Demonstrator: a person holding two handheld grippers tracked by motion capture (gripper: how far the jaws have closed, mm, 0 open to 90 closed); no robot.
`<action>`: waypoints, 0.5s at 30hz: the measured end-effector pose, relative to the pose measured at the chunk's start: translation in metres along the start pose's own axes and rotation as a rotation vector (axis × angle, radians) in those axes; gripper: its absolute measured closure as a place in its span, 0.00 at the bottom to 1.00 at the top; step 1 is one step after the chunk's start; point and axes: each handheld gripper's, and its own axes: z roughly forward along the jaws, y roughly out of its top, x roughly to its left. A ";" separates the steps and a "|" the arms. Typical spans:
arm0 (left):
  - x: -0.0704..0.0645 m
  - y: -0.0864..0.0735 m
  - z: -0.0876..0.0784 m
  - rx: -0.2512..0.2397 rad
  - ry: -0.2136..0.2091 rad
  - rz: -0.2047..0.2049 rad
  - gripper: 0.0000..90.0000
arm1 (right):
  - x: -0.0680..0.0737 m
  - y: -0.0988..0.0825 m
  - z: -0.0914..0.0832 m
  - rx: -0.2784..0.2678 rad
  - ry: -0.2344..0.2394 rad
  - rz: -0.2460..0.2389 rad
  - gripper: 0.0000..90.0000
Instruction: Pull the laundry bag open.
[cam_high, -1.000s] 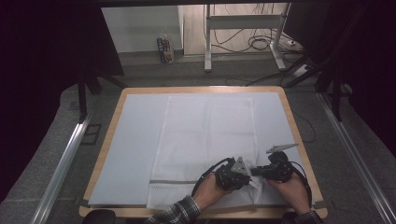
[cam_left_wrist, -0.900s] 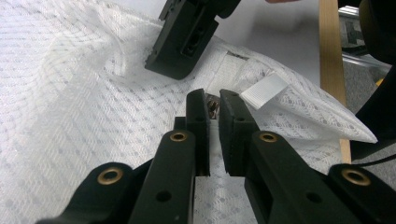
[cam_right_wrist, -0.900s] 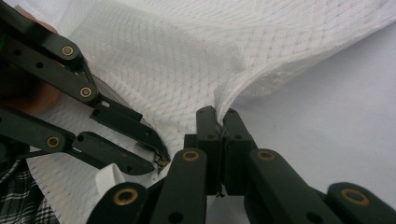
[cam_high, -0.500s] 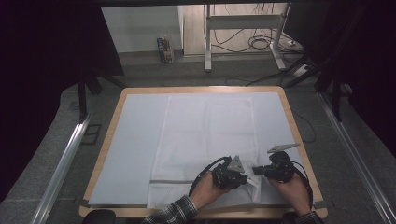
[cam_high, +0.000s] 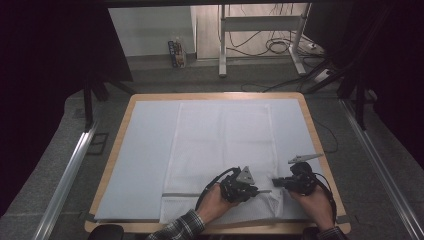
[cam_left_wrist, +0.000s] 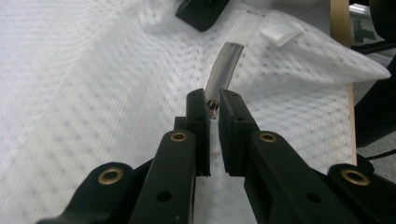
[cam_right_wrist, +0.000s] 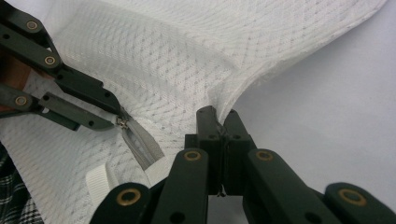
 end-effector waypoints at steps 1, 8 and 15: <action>0.000 0.000 0.000 0.000 0.000 -0.001 0.93 | 0.000 0.000 0.000 -0.001 0.006 0.002 0.98; 0.000 -0.002 -0.005 0.003 0.005 0.009 0.93 | 0.001 0.000 0.001 0.001 0.007 -0.003 0.97; 0.001 -0.006 -0.010 0.008 0.017 0.016 0.93 | 0.001 0.000 0.001 0.007 -0.001 -0.007 0.97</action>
